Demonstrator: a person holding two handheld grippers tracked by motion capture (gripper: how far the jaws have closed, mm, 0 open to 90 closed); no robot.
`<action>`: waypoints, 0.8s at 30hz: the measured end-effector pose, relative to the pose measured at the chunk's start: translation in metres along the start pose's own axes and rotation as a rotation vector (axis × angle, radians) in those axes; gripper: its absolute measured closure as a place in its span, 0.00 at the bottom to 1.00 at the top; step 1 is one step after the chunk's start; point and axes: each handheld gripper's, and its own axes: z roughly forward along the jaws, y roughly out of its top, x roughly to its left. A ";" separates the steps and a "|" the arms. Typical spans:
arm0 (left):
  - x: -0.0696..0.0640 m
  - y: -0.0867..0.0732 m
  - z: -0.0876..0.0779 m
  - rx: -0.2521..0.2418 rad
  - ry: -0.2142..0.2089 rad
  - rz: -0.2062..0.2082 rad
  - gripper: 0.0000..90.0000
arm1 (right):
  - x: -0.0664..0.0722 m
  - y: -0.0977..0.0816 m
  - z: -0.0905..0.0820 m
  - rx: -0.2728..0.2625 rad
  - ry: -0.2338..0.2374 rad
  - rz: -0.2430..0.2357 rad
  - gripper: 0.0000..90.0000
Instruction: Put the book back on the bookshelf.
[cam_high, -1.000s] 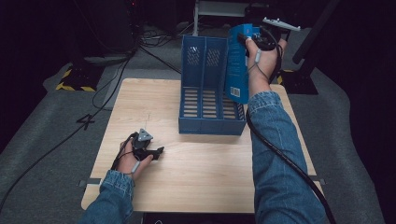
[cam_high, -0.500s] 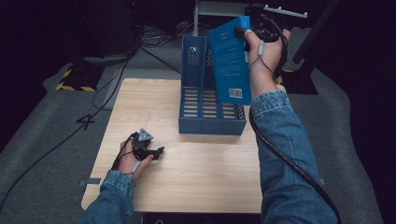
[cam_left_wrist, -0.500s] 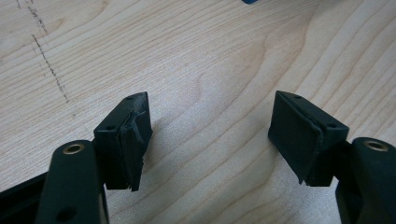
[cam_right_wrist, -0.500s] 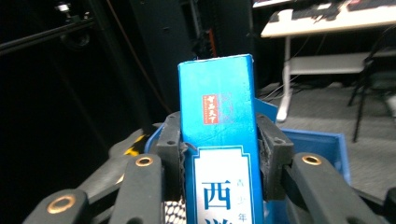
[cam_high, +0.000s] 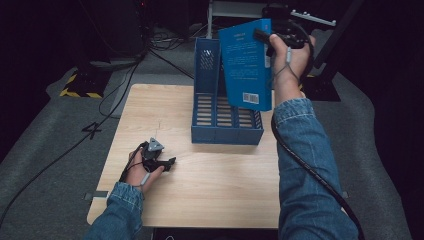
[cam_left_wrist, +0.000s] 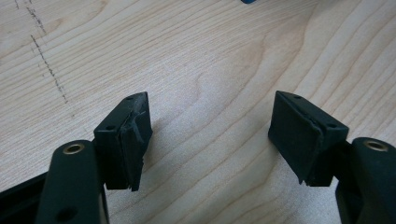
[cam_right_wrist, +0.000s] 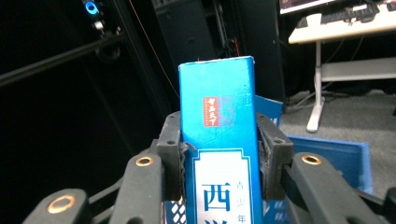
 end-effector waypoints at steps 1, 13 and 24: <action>0.000 0.000 0.000 0.001 0.000 -0.001 0.33 | -0.007 0.001 -0.004 -0.015 0.008 0.006 0.68; 0.000 0.000 0.000 -0.001 -0.002 0.001 0.33 | -0.060 -0.008 -0.026 -0.111 0.071 0.069 0.68; 0.000 0.001 0.001 -0.001 0.000 -0.002 0.33 | -0.086 -0.013 -0.032 -0.115 -0.048 0.074 0.68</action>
